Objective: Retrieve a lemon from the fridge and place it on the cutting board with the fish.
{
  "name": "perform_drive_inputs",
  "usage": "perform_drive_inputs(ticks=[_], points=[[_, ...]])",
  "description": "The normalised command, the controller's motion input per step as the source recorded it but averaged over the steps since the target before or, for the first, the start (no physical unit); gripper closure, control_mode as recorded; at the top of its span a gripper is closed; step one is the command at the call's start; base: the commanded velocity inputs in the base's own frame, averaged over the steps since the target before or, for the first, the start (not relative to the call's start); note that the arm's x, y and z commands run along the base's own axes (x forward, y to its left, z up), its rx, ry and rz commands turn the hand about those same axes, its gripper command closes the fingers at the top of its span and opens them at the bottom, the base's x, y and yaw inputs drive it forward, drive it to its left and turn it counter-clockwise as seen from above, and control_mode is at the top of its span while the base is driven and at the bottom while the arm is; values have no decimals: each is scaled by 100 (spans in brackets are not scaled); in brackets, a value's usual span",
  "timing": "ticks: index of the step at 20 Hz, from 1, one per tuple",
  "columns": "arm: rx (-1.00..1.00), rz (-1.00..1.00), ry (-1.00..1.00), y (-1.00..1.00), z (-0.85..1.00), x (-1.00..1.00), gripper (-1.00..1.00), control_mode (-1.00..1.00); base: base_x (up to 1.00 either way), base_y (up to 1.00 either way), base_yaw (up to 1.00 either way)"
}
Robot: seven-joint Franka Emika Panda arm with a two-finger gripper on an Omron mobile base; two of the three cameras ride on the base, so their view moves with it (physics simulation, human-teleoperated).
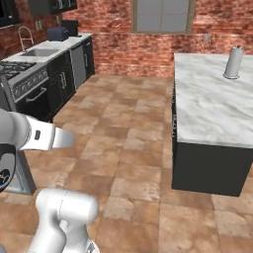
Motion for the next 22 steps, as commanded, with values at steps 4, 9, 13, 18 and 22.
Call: perform_drive_inputs(ticks=[4,9,13,18,22], points=[[0,0,0,0,0,0,100,100,43,-55,0],[0,0,0,0,0,0,100,100,39,-60,0],[0,0,0,0,0,0,100,100,28,-21,0],[0,0,0,0,0,0,100,100,34,2,0],[0,0,0,0,0,0,100,100,58,0,0]])
